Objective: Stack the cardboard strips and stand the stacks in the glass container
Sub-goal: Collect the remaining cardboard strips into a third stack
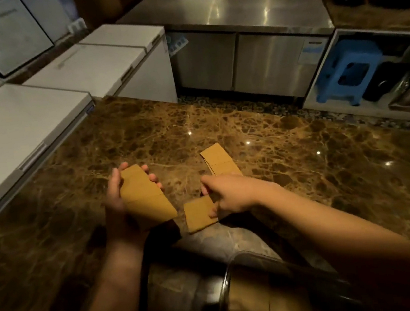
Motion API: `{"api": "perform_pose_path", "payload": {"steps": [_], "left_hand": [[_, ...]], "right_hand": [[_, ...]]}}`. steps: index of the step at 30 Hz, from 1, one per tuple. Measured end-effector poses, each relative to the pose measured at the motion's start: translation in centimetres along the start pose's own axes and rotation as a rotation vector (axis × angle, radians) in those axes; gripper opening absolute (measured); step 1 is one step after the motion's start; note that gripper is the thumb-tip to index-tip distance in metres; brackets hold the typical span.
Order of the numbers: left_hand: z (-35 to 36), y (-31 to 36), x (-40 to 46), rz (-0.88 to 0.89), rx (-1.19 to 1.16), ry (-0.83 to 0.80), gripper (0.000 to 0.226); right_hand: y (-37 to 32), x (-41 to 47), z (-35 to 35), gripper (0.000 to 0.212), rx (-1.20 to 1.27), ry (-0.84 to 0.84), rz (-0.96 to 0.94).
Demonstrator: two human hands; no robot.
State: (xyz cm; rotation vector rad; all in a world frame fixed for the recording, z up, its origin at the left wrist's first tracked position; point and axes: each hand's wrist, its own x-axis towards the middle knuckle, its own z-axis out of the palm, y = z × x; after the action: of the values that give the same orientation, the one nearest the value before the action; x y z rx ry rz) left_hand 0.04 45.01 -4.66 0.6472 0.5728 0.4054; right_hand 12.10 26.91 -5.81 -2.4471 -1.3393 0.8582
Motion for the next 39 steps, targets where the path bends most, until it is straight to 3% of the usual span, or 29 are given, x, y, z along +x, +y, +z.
{"api": "perform_pose_path", "payload": {"steps": [2,5,8,10,12,14,17,22,24,28,35,39], "left_hand": [[0.1,-1.1,0.3,0.003,-0.024,0.013,0.030],[-0.1,-2.8,0.5,0.001,-0.059,-0.029,0.026],[0.2,-3.8,0.8,-0.063,-0.102,-0.124,0.026],[0.5,-4.2,1.0,-0.064,-0.120,-0.143,0.025],[0.7,-4.5,1.3,-0.063,-0.119,-0.150,0.026],[1.1,-4.8,1.5,-0.082,-0.114,-0.151,0.036],[1.8,-5.0,1.5,-0.131,-0.117,-0.160,0.045],[3.4,-4.6,0.9,-0.216,-0.158,-0.275,0.045],[4.9,-4.8,0.6,-0.226,-0.131,-0.306,0.041],[9.1,-5.4,-0.4,-0.256,-0.074,-0.371,0.035],[16.0,-7.1,-4.5,-0.266,0.092,-0.558,0.030],[17.6,-7.7,-6.1,-0.205,0.133,-0.675,0.053]], "right_hand": [[1.1,0.5,-1.4,0.039,0.294,0.097,0.099],[2.9,2.0,-3.1,0.049,0.487,0.369,0.404],[3.4,3.6,-2.6,0.073,0.350,0.294,0.678],[2.9,4.4,-1.7,0.088,0.178,0.281,0.732],[2.3,4.9,-1.3,0.095,0.099,0.305,0.724],[2.0,5.0,-1.7,0.097,0.183,0.294,0.721],[1.9,4.2,-2.4,0.072,0.365,0.259,0.677],[2.5,-0.2,-3.2,0.036,0.975,0.445,0.503],[3.0,-3.2,-4.5,0.034,1.231,0.553,0.435],[4.1,-10.0,-7.1,0.035,1.518,0.681,0.360],[2.9,-17.6,-7.7,0.046,1.659,0.770,0.157],[1.9,-19.5,-7.4,0.033,1.577,0.869,0.181]]}}
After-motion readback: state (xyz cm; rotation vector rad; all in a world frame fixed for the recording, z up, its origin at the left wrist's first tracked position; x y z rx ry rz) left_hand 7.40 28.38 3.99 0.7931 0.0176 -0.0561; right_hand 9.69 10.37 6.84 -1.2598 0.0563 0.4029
